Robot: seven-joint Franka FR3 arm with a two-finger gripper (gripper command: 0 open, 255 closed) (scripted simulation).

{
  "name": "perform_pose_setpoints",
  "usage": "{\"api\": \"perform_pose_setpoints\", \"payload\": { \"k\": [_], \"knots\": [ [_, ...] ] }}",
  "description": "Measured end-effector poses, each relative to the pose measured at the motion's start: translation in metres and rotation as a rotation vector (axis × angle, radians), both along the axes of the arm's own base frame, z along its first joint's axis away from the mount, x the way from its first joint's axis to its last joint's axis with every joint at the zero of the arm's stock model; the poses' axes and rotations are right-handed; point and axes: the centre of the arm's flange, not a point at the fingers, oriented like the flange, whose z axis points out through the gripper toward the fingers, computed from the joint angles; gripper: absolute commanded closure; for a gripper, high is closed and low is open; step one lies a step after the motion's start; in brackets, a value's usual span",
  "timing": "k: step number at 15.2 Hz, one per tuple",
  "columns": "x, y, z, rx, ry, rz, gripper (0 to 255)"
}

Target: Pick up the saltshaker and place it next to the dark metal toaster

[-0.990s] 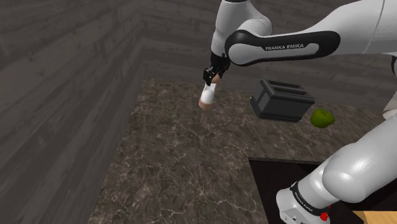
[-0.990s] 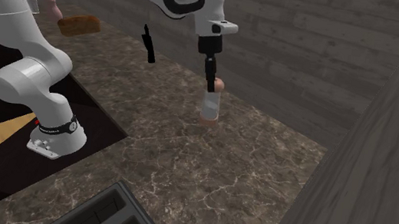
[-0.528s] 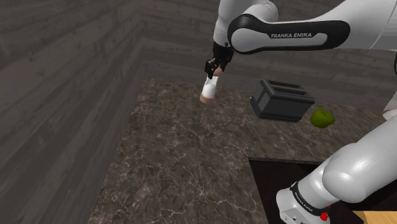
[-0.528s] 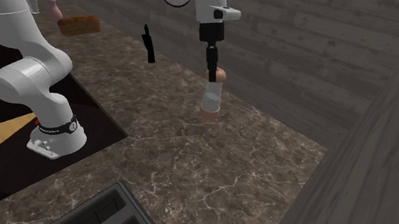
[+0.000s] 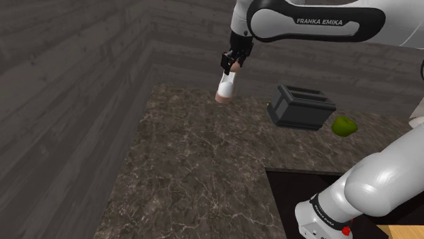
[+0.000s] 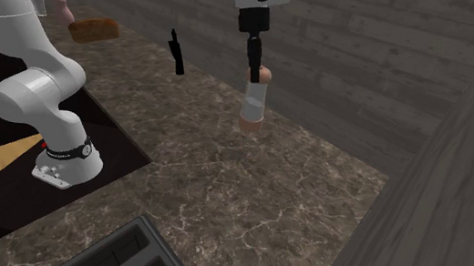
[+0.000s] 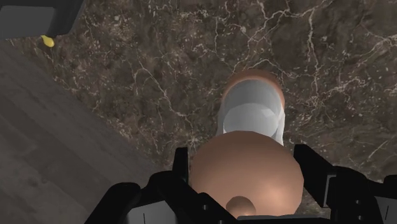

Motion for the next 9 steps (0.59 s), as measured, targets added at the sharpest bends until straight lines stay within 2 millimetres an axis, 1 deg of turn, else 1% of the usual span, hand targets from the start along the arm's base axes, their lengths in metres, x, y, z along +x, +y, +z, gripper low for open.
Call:
{"api": "perform_pose_setpoints", "payload": {
  "k": [5,9],
  "knots": [
    [-0.001,-0.002,0.028,0.0,0.0,0.0,255],
    [-0.002,0.0,0.047,0.0,0.0,0.0,255]
  ]
}}
